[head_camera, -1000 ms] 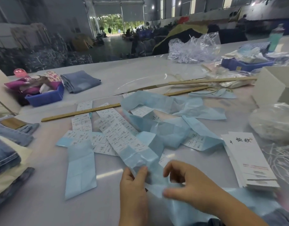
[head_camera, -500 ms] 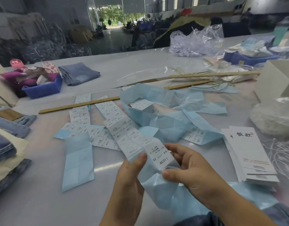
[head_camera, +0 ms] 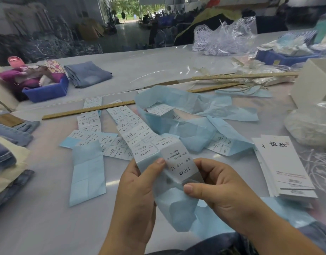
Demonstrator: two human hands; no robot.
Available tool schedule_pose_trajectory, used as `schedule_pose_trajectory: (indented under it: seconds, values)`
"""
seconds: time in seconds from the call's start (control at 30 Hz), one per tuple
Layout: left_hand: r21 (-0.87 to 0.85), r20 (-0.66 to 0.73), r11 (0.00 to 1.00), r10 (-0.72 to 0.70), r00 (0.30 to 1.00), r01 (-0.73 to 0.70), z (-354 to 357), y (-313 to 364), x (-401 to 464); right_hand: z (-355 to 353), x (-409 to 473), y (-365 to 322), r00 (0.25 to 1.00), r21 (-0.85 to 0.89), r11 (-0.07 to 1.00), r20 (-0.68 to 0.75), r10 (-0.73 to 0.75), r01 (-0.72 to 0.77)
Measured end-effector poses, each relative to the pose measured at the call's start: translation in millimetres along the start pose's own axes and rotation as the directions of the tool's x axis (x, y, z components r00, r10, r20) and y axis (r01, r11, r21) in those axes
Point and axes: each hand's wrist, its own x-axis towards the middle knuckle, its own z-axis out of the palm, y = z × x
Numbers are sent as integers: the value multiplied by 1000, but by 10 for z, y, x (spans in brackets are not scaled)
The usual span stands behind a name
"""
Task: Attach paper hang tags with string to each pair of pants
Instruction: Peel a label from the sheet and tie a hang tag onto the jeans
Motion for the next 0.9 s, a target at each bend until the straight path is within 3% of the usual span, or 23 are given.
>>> schedule_pose_trajectory:
  seconds: [0.13,0.23,0.3,0.37,0.47,0.53,0.6,0.67,0.73,0.83,0.9]
  values:
    - [131,-26,991,-6,1000,9,-40,-61,18,2,23,5,998,-19,998,-30,58,-59]
    - [418,-189,908,66,980,19,-183,-66,82,9,46,52,988,-179,978,-132,85,-108]
    - [626,-337,776,181,924,76,-361,2,150,-28,57,125,963,-519,839,-267,19,-160]
    - [729,-428,662,240,871,175,-551,82,202,-67,58,179,958,-774,592,-286,-13,-223]
    - [840,-490,387,239,838,380,-691,133,200,-114,79,261,959,-872,401,-278,64,-279]
    - [897,-442,118,279,852,427,-641,107,165,-125,114,300,957,-881,376,-282,68,-287]
    - [942,-288,-58,360,887,329,-547,40,134,-138,158,324,956,-883,373,-292,41,-285]
    - [989,-43,-113,367,929,90,-440,-44,115,-156,199,344,957,-892,357,-290,14,-275]
    - [992,82,-113,265,961,-53,-350,-121,92,-166,224,361,963,-912,317,-270,8,-259]
    - [979,-6,-203,96,995,26,-356,-219,114,-182,225,373,967,-927,277,-253,40,-254]
    - [972,-65,-223,75,995,80,-415,-249,139,-203,210,355,959,-910,301,-273,81,-284]
